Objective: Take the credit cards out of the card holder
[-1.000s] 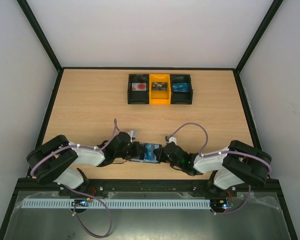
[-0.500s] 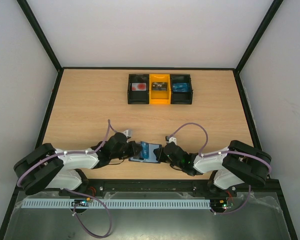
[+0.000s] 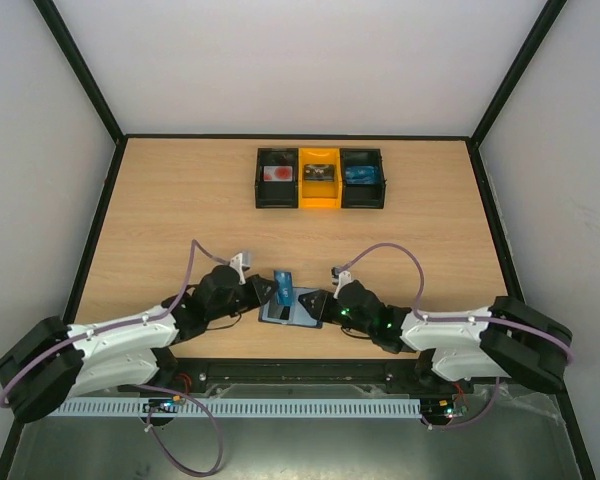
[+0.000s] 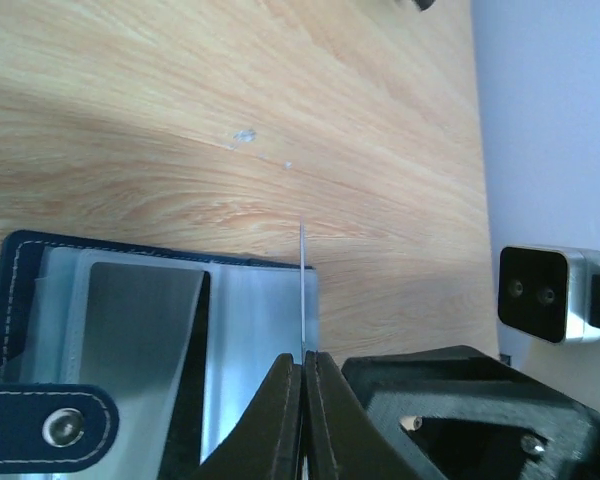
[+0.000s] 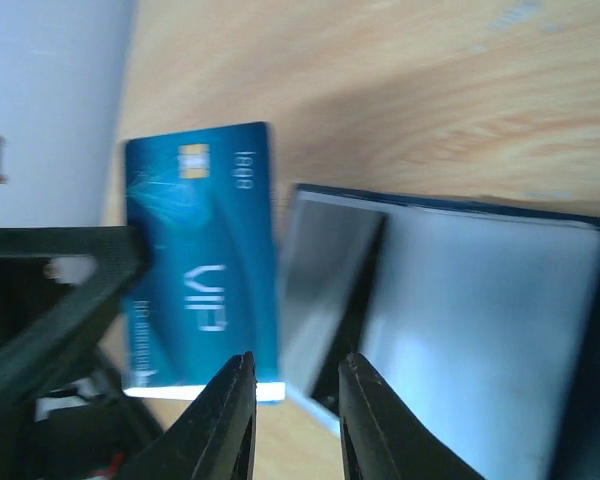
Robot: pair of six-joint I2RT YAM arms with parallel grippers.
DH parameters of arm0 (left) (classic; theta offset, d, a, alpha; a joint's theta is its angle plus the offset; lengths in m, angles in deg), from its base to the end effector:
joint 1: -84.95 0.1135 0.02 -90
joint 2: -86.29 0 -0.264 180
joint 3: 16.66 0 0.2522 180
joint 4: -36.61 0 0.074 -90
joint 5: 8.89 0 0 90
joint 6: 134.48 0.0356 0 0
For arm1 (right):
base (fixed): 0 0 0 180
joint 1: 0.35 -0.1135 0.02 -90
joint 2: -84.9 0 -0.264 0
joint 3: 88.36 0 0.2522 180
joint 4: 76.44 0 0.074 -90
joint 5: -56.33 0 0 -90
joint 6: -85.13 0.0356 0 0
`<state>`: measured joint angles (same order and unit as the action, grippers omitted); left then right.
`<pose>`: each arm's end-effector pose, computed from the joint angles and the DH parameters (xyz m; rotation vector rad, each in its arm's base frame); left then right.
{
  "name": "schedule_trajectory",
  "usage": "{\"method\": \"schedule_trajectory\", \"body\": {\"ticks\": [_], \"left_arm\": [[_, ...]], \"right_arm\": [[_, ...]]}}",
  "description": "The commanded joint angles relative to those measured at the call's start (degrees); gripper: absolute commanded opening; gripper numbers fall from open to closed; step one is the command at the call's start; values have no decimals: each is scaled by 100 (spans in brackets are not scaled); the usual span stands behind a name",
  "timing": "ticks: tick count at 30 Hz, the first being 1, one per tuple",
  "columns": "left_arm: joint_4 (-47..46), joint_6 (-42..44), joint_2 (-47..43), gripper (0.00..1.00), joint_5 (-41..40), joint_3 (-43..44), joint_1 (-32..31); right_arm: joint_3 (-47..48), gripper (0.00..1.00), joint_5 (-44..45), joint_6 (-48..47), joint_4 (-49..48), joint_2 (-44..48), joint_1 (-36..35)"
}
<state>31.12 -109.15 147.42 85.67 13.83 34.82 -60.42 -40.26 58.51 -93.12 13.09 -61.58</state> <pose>0.1316 -0.1619 0.1696 -0.2317 2.2731 -1.2714 0.1007 0.1919 0.1396 -0.0391 2.3852 1.3525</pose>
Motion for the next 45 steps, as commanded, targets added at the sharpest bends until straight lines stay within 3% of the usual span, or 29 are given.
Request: {"method": "schedule_trajectory", "body": {"ticks": [1,7,14,21,24,34,36,38,42,45], "left_arm": [[-29,-166,-441,3,-89,-157,-1],[-644,-392,-979,3,180,-405,-12],[-804,-519,-1522,3,157,-559,-36],[-1174,-692,-1826,3,100,-812,-64],[-1452,-776,-1833,3,148,-935,-65],[-1561,-766,-1907,3,230,-1011,-77],[-1474,-766,-1955,3,230,-1014,-84],[-1352,-733,-2026,12,266,-1001,-77],[-710,-431,-2354,43,426,-865,-83],[79,24,-2768,53,558,-674,-76]], "right_arm": [[-87,26,-421,245,-575,473,-31],[-278,34,-807,788,-1458,599,-30],[-235,50,-674,1094,-1480,627,-33],[-188,50,-844,1212,-1837,491,-35],[-149,44,-955,1234,-2090,387,-30],[-210,6,-1152,1223,-2599,178,-31],[-258,2,-1231,1104,-2613,254,-29],[-290,2,-1323,874,-2464,399,-30],[-296,2,-1642,226,-1545,917,-29],[-290,2,-1960,-222,-872,1445,-31]]}}
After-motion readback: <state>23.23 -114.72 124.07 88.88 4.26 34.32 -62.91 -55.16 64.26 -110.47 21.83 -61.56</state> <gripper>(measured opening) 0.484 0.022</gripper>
